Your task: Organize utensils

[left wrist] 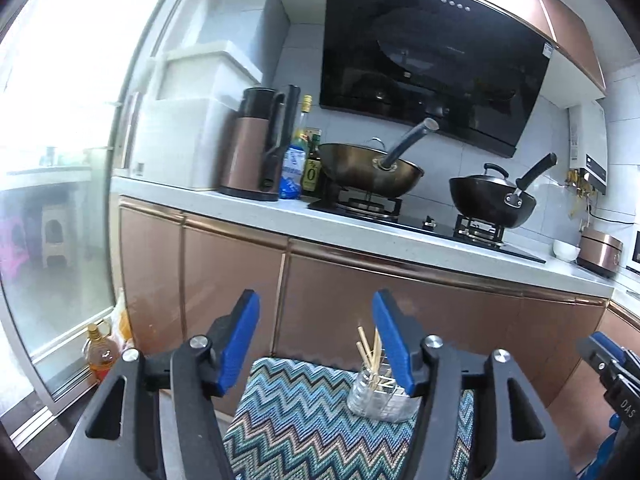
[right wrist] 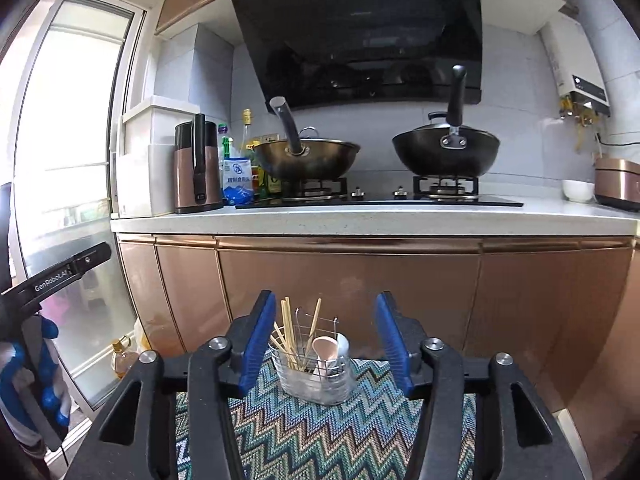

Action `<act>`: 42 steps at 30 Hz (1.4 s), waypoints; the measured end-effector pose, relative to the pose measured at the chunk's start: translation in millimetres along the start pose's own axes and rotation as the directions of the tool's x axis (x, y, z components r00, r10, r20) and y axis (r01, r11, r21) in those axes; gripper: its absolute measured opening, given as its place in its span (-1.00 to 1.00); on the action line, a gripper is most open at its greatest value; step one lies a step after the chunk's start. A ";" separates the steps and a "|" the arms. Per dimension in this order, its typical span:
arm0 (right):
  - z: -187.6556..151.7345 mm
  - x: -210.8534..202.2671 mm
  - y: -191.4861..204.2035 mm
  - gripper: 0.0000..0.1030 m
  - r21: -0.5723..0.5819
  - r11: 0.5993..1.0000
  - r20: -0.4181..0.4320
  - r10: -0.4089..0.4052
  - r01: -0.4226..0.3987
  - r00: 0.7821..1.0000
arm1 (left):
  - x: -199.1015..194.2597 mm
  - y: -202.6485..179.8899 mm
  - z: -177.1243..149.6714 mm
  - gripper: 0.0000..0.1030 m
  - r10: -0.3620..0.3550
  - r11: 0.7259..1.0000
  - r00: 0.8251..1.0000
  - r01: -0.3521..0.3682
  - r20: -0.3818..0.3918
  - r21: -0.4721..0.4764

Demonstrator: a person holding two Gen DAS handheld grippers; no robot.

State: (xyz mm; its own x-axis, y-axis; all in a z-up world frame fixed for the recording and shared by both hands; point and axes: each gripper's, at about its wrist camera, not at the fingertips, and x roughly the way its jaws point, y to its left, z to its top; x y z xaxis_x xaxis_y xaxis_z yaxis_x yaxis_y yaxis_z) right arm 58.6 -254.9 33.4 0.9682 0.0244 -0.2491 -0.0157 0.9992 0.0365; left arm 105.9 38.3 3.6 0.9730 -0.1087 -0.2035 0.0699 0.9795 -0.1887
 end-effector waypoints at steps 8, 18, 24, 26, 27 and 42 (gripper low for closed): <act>-5.1 -33.0 0.7 0.25 -0.028 0.997 0.046 -0.066 0.067 0.997 | -24.7 10.8 -6.4 0.15 0.063 0.998 0.998 -0.063 0.000 0.000; -13.0 -59.4 -36.7 0.35 0.058 0.984 0.062 -0.169 0.166 0.984 | -46.0 12.1 -18.4 0.19 0.113 0.994 0.993 -0.113 0.020 0.009; -21.5 -64.9 -57.1 0.38 0.098 0.970 0.046 -0.229 0.224 0.972 | -54.3 8.0 -23.2 0.21 0.150 0.988 0.988 -0.151 0.038 0.025; -24.3 -66.4 -61.6 0.38 0.105 0.966 0.039 -0.243 0.238 0.969 | -57.7 7.3 -24.7 0.22 0.163 0.986 0.986 -0.164 0.047 0.029; -25.4 -67.3 -63.3 0.38 0.109 0.964 0.036 -0.248 0.243 0.968 | -58.6 7.6 -25.0 0.23 0.166 0.985 0.985 -0.168 0.049 0.030; -26.1 -82.3 -56.4 0.56 0.075 0.959 0.071 -0.279 0.274 0.958 | -59.1 7.3 -30.1 0.26 0.213 0.975 0.977 -0.215 0.027 0.052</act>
State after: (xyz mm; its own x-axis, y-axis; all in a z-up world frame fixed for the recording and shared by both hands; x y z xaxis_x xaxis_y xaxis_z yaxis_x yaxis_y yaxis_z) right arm -26.7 -312.5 26.6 0.9491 -0.2581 -0.1803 0.2692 0.9623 0.0395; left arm 42.3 46.8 -14.7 0.9711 0.1075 -0.2130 -0.1292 0.9875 -0.0905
